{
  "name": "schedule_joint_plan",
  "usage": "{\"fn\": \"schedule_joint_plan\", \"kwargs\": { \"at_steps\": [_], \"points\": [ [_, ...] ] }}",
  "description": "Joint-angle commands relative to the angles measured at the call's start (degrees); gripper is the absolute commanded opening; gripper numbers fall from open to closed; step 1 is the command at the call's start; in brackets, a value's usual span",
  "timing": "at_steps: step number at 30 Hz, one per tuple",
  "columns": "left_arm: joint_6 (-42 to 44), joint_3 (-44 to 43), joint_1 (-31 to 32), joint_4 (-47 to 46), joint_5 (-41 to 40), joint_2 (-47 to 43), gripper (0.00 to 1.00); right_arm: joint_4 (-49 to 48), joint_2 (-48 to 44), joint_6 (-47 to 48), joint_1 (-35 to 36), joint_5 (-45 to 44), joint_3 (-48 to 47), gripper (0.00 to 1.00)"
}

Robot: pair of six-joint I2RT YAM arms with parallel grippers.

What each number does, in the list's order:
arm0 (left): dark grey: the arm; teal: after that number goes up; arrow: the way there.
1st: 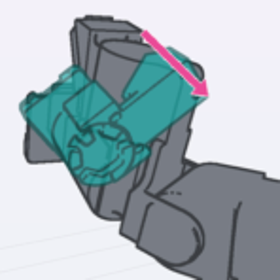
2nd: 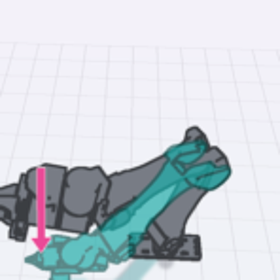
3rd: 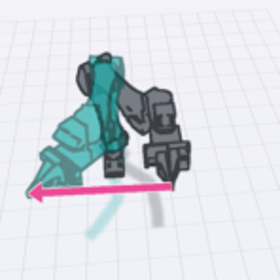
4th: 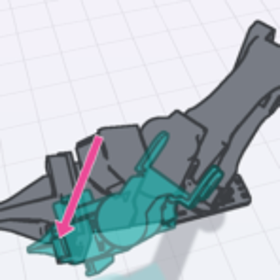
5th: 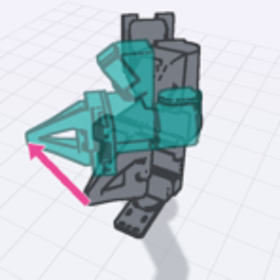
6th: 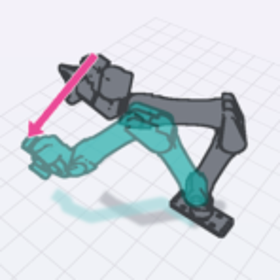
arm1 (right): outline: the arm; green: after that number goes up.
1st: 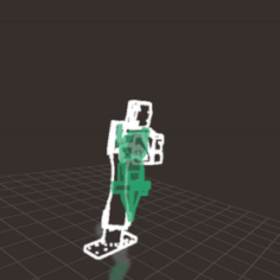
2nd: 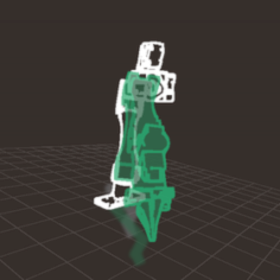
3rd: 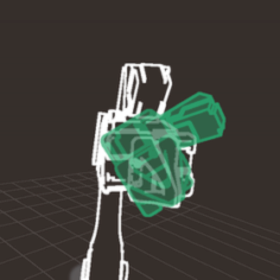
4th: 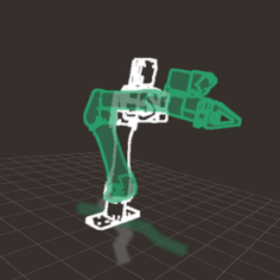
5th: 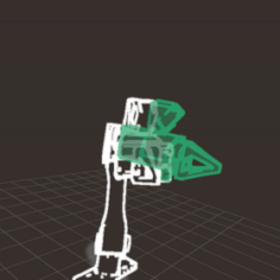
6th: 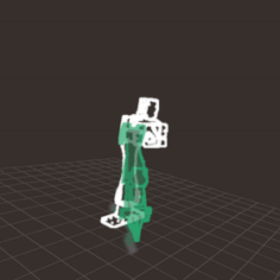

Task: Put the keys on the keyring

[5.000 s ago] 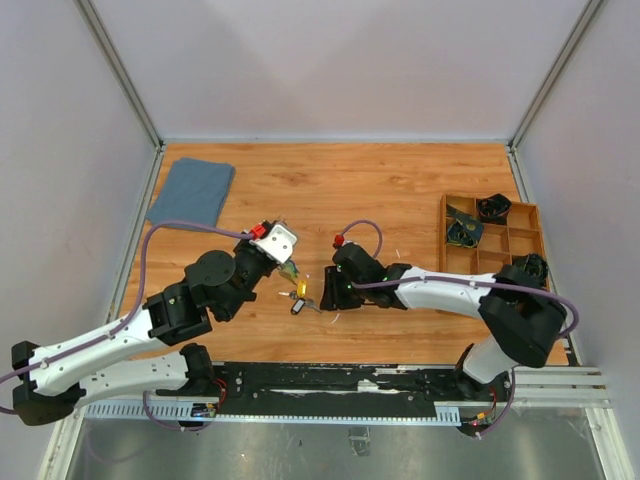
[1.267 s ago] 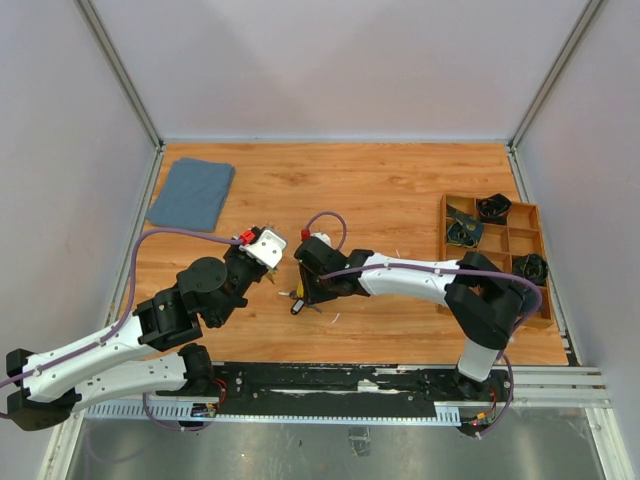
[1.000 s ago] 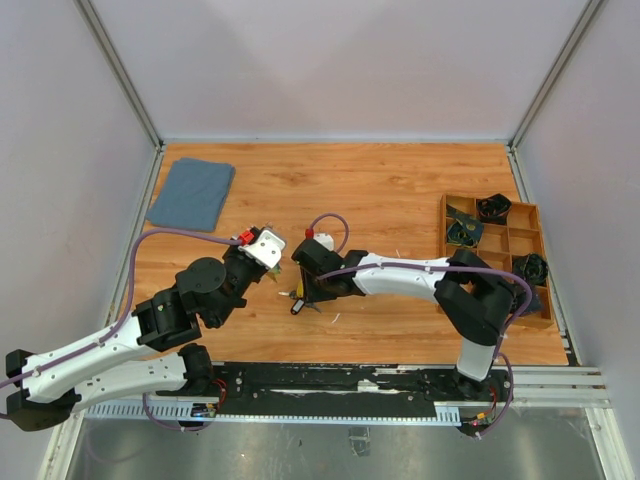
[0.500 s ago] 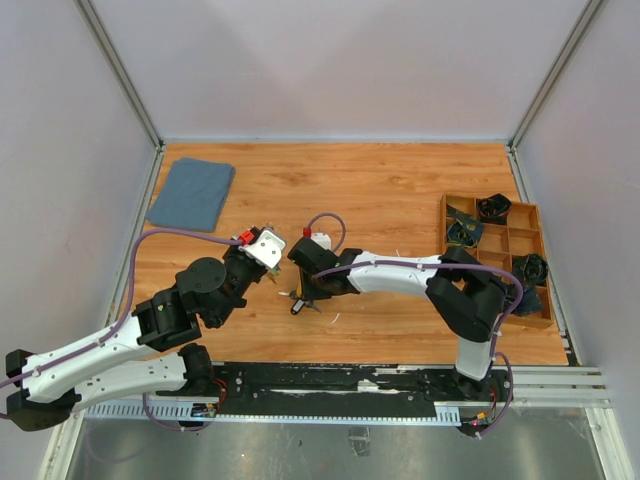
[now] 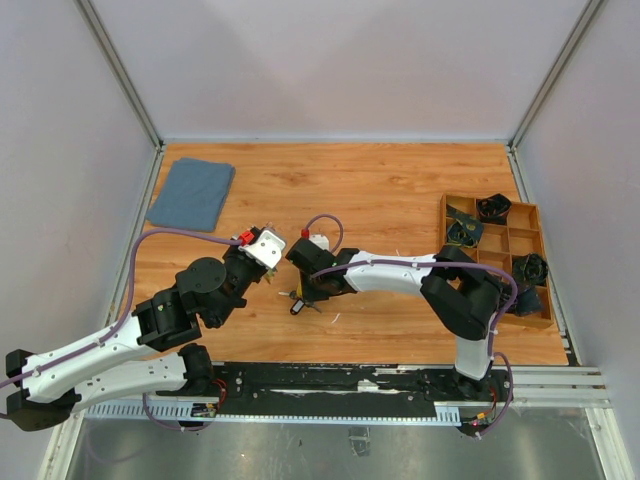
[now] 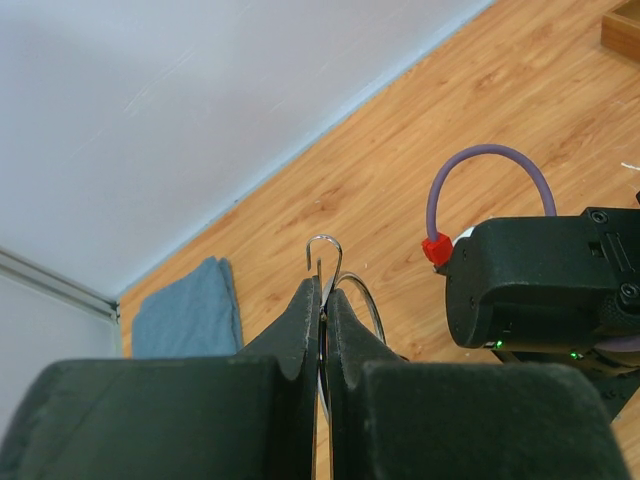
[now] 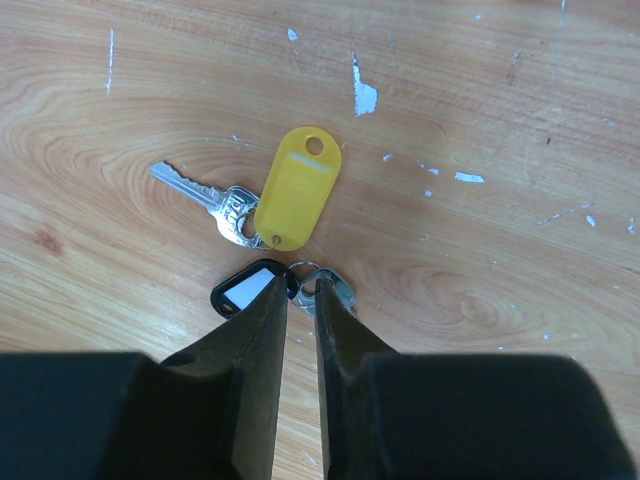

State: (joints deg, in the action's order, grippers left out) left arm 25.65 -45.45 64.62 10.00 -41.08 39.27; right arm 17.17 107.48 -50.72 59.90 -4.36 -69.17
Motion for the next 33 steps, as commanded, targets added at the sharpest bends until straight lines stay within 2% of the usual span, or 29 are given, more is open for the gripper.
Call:
{"fn": "schedule_joint_plan", "kwargs": {
  "at_steps": [1,15,20,24,27,33],
  "points": [
    [0.63,-1.35,-0.31,-2.27,0.04,-0.24,0.01,2.67,0.72,-0.40,1.19,-0.30,-1.22,0.17],
    [0.63,-1.44,-0.29,-1.92,-0.23,-0.61,0.01,2.77,0.44,4.45,1.11,1.63,-1.60,0.01],
    [0.55,-1.74,-0.30,-1.49,-0.37,-0.79,0.01,1.01,-3.28,12.42,1.02,1.04,0.06,0.01],
    [0.59,-1.88,-0.29,-1.30,-0.56,-0.90,0.01,-0.57,-7.25,23.84,0.73,0.94,2.27,0.01],
    [0.33,-1.80,-0.31,-1.13,-0.59,-1.18,0.01,-1.76,-10.60,29.91,-0.47,1.21,5.32,0.04],
    [-0.01,-2.15,-0.29,-0.39,-1.29,-1.39,0.01,-1.81,-12.47,48.94,-1.45,8.66,6.89,0.21]
  ]
}}
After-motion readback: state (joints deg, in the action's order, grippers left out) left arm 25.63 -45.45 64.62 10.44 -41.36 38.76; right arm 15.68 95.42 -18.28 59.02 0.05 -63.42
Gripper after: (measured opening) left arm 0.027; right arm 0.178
